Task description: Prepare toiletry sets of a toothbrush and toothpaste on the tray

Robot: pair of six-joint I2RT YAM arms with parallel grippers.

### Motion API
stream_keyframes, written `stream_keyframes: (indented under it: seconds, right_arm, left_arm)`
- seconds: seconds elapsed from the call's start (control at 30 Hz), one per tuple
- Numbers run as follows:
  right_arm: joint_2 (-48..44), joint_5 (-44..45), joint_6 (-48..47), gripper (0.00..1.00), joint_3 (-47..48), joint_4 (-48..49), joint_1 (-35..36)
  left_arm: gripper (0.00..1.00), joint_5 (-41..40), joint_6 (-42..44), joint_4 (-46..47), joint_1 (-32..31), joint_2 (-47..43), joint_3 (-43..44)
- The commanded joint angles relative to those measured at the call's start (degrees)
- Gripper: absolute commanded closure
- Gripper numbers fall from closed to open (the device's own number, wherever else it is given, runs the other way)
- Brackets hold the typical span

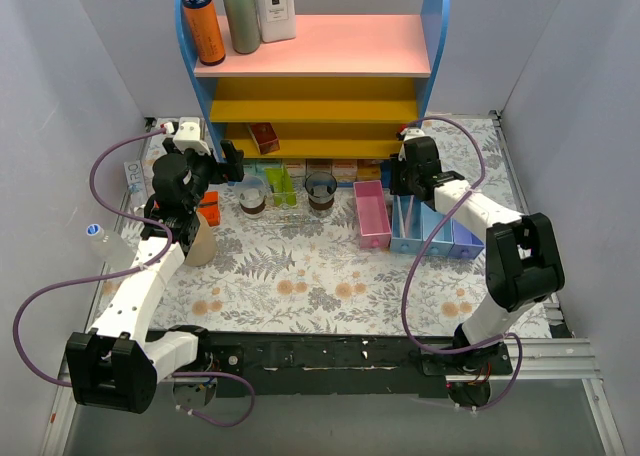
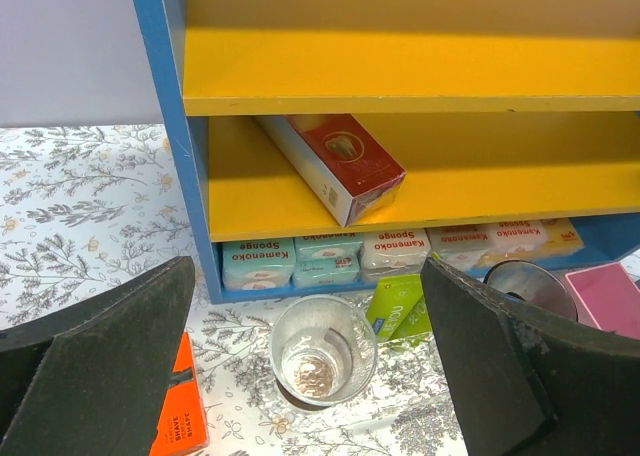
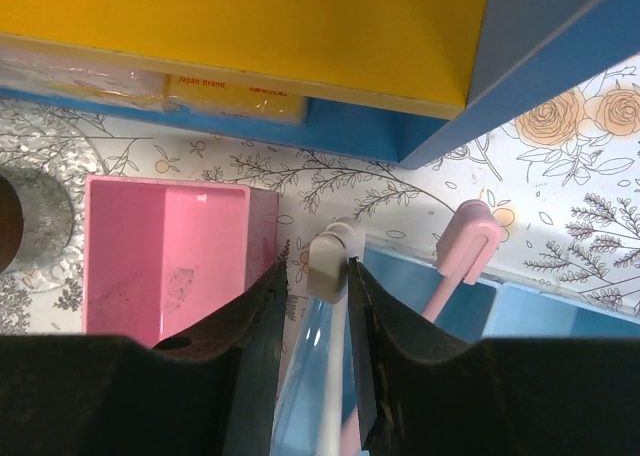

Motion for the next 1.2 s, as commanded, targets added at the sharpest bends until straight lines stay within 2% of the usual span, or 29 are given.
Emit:
stream_keyframes:
  seconds: [0.0, 0.43, 0.73, 0.87, 1.07, 1.17]
  right_arm:
    - [1.6, 2.9, 0.5, 0.61, 2.5, 2.0, 0.7]
    - [1.9, 8.1, -0.1, 0.65, 1.7, 1.9, 1.3]
    - [1.3, 7.5, -0.2, 0.77, 1.9, 1.9, 1.3]
    - [-0.4, 7.3, -0.5, 0.88, 1.9, 1.8, 1.3]
    - [-4.6, 6.0, -0.6, 0.98, 1.7, 1.9, 1.3]
    - [-7.7, 5.0, -0.5, 0.98, 1.3, 2.5, 1.3]
  left_arm:
    - [0.02, 0.4, 0.7, -0.6, -0.3, -0.3, 0.8]
    - [0.02, 1.2, 0.4, -0.5, -0.3, -0.2, 0.8]
    - [0.02, 1.9, -0.1, -0.3, -0.3, 0.2, 0.7]
    - [0.02, 2.2, -0.3, -0.3, -0.3, 0.4, 0.7]
    - [0.02, 3.4, -0.7, -0.2, -0.3, 0.4, 0.9]
    - [0.02, 4.9, -1.0, 0.0, -0.3, 0.4, 0.9]
